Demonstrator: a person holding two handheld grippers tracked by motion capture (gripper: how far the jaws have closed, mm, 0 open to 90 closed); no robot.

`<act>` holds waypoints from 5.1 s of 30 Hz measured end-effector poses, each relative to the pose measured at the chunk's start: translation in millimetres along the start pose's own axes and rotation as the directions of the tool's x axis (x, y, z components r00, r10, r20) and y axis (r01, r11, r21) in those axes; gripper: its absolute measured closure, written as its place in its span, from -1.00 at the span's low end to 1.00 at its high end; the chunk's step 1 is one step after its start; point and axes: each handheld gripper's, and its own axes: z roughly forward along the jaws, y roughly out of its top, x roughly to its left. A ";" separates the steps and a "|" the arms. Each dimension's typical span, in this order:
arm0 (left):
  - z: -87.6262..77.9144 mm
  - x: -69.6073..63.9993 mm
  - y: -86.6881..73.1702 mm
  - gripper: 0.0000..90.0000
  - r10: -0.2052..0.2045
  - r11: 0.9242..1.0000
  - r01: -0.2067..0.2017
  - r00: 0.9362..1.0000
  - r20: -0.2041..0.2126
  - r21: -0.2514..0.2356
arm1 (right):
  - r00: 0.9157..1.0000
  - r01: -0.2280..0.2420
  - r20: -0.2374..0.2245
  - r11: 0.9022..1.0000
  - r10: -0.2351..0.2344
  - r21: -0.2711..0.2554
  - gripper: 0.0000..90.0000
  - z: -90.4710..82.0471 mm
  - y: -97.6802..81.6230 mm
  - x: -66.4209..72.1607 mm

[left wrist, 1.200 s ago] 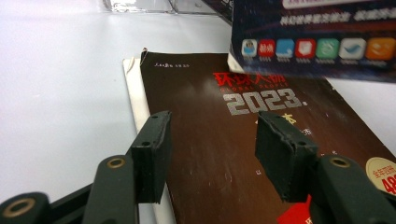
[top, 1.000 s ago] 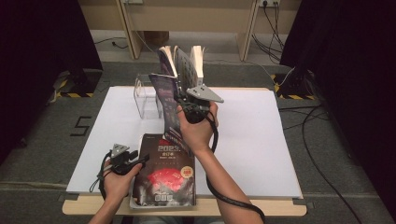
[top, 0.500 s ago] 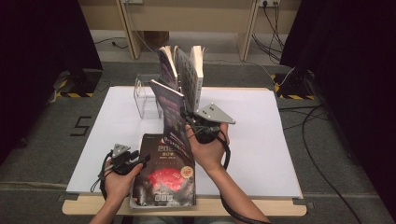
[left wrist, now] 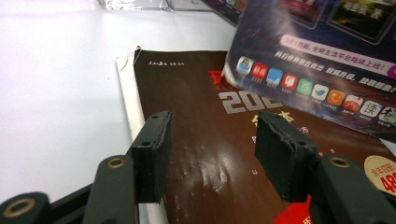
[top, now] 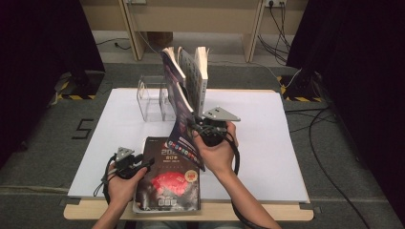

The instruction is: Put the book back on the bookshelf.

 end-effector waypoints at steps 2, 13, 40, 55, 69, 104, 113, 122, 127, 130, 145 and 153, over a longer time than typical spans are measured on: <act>-1.0 0.1 -0.1 0.01 0.002 1.000 -0.002 1.000 -0.001 -0.003 | 0.999 -0.004 0.039 1.000 0.003 0.027 0.88 3.9 4.5 -7.1; -1.4 2.8 0.3 0.01 -0.007 1.000 0.007 1.000 -0.007 -0.005 | 1.000 0.003 -0.009 1.000 -0.003 -0.026 0.89 -7.6 11.9 3.9; -0.9 5.3 -1.5 0.02 -0.009 1.000 0.009 1.000 -0.004 -0.005 | 0.999 -0.011 0.049 0.981 0.021 -0.192 0.89 34.8 61.6 18.6; -0.9 5.2 -1.9 0.02 -0.007 1.000 0.007 1.000 -0.005 -0.002 | 0.994 -0.023 0.103 0.991 0.037 -0.132 0.81 39.1 26.7 20.4; -1.0 6.0 -1.7 0.02 -0.004 1.000 0.004 1.000 -0.006 0.001 | 0.998 -0.049 0.034 0.998 0.048 0.024 0.87 42.7 45.9 7.3; 1.1 5.2 -4.2 0.02 0.007 1.000 -0.007 1.000 0.001 0.010 | 0.979 -0.020 0.201 0.997 0.035 -0.077 0.82 80.9 57.7 16.6; 1.8 3.0 -4.8 0.02 0.007 1.000 -0.007 1.000 0.005 0.010 | 0.992 -0.059 0.109 0.997 0.064 -0.045 0.57 63.3 48.9 15.1; 0.2 3.0 -4.0 0.02 0.007 1.000 -0.007 1.000 0.004 0.006 | 0.992 -0.056 0.116 0.997 0.050 0.053 0.75 63.3 44.6 13.0; 1.1 2.3 -4.9 0.02 0.007 1.000 -0.007 1.000 0.006 0.009 | 0.990 -0.060 0.132 0.995 0.049 0.077 0.82 62.9 46.8 13.8; 0.8 1.7 -4.7 0.02 0.011 1.000 -0.011 1.000 0.007 0.009 | 0.989 -0.046 0.142 0.996 0.035 0.082 0.87 62.7 47.3 13.8; 0.5 3.0 -4.7 0.02 0.010 1.000 -0.010 1.000 0.004 0.010 | 0.981 -0.069 0.175 0.996 0.079 -0.060 0.89 69.8 64.8 12.6; 0.9 2.8 -5.0 0.02 0.011 1.000 -0.011 1.000 0.006 0.010 | 0.969 -0.063 0.238 0.997 0.073 -0.051 0.87 88.9 47.1 11.9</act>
